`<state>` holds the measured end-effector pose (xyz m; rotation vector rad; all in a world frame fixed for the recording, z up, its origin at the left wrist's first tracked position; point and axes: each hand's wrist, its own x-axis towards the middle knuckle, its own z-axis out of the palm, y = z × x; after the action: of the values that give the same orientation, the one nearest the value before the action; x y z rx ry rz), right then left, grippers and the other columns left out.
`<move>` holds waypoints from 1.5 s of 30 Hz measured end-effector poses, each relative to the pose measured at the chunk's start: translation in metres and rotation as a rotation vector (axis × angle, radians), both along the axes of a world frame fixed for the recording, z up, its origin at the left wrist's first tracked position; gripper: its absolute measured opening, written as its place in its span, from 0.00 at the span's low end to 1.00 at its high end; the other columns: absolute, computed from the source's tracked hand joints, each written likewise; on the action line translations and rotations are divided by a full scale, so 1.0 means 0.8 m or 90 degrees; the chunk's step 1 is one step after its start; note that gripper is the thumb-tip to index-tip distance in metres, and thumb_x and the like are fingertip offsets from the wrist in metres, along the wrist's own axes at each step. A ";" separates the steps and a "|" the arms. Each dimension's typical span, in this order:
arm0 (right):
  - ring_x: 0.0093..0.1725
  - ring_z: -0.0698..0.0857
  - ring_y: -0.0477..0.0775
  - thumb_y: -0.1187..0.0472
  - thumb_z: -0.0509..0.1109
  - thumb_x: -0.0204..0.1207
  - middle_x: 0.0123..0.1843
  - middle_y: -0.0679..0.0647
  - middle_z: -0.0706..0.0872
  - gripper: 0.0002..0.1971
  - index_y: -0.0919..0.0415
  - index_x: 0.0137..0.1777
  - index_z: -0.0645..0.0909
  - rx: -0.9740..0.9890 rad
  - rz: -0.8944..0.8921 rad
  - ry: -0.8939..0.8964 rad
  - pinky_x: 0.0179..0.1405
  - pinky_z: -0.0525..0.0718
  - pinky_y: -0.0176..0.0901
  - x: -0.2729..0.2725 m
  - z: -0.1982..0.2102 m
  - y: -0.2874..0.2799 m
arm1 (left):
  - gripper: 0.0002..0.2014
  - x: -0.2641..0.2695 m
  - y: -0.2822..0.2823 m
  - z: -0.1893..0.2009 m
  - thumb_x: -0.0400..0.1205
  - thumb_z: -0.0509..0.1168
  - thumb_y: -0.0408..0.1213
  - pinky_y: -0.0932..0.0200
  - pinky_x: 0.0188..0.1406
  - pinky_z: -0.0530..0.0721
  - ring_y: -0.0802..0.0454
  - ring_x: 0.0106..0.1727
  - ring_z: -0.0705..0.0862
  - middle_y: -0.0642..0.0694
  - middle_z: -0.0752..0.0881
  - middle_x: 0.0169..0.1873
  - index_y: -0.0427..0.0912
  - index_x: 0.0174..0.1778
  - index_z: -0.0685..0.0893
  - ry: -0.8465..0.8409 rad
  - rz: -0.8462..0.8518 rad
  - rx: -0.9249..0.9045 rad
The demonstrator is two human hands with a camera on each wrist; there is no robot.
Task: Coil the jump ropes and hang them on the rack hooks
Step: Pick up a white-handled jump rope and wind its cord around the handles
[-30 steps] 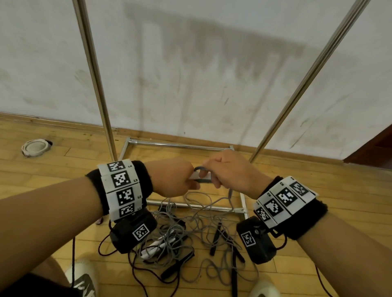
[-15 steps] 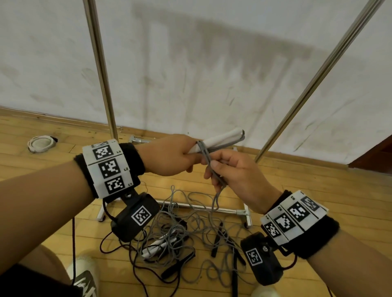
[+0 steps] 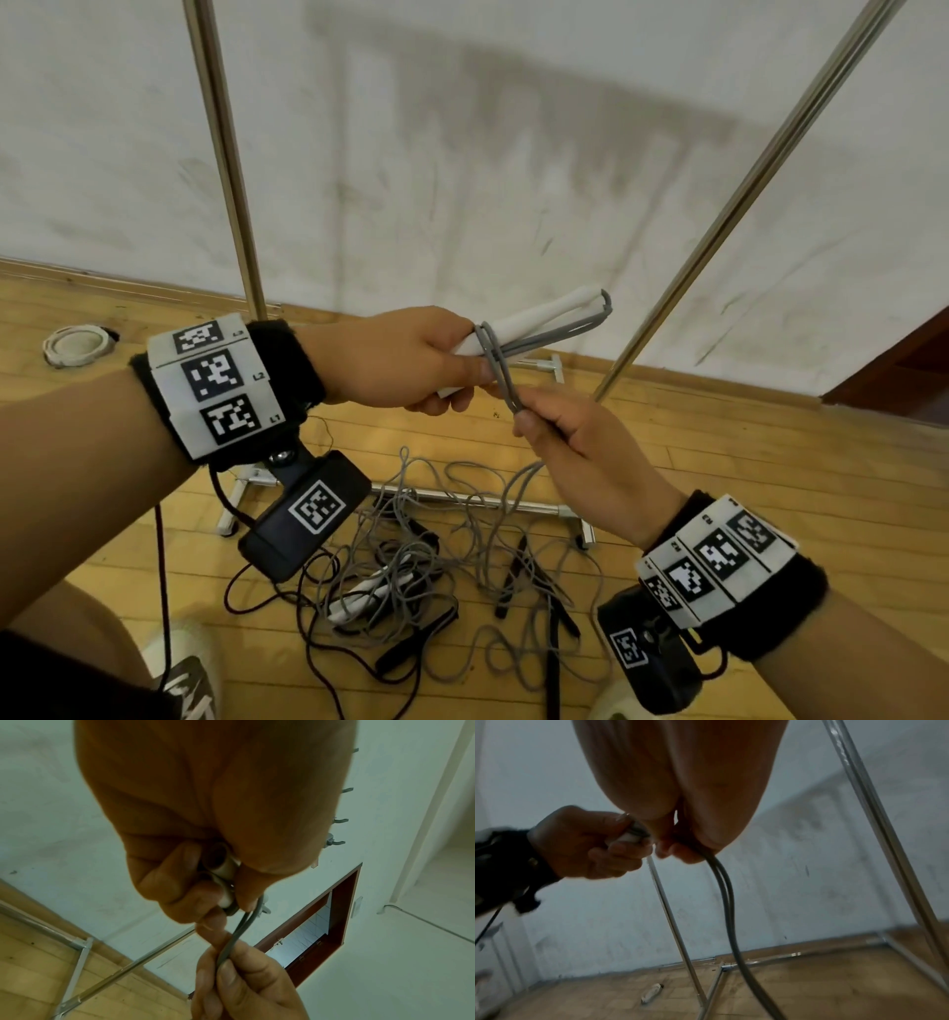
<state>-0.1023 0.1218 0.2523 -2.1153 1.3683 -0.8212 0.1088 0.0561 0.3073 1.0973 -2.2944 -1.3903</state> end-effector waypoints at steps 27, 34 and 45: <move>0.28 0.73 0.41 0.50 0.66 0.83 0.28 0.45 0.78 0.16 0.58 0.36 0.79 0.237 0.133 0.211 0.31 0.73 0.40 -0.029 -0.005 -0.033 | 0.10 -0.018 0.030 -0.023 0.87 0.62 0.46 0.56 0.36 0.78 0.55 0.31 0.76 0.52 0.81 0.32 0.45 0.44 0.80 -0.298 -0.318 -0.002; 0.23 0.70 0.41 0.53 0.60 0.87 0.22 0.41 0.76 0.20 0.61 0.36 0.80 0.312 0.054 0.038 0.26 0.69 0.31 -0.004 0.011 -0.042 | 0.15 -0.022 0.018 -0.041 0.88 0.60 0.48 0.48 0.43 0.82 0.50 0.35 0.78 0.45 0.82 0.37 0.40 0.49 0.82 -0.400 -0.284 -0.073; 0.31 0.84 0.51 0.68 0.65 0.83 0.35 0.59 0.87 0.07 0.72 0.50 0.82 0.313 -0.018 -0.167 0.32 0.88 0.46 0.018 0.031 -0.036 | 0.14 -0.006 -0.011 -0.041 0.88 0.58 0.43 0.45 0.41 0.80 0.42 0.36 0.80 0.40 0.84 0.38 0.37 0.46 0.80 -0.319 -0.088 -0.224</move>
<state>-0.0880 0.0930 0.2773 -1.5580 1.3000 -0.6599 0.1040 0.0474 0.2745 1.2957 -2.8642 -0.7522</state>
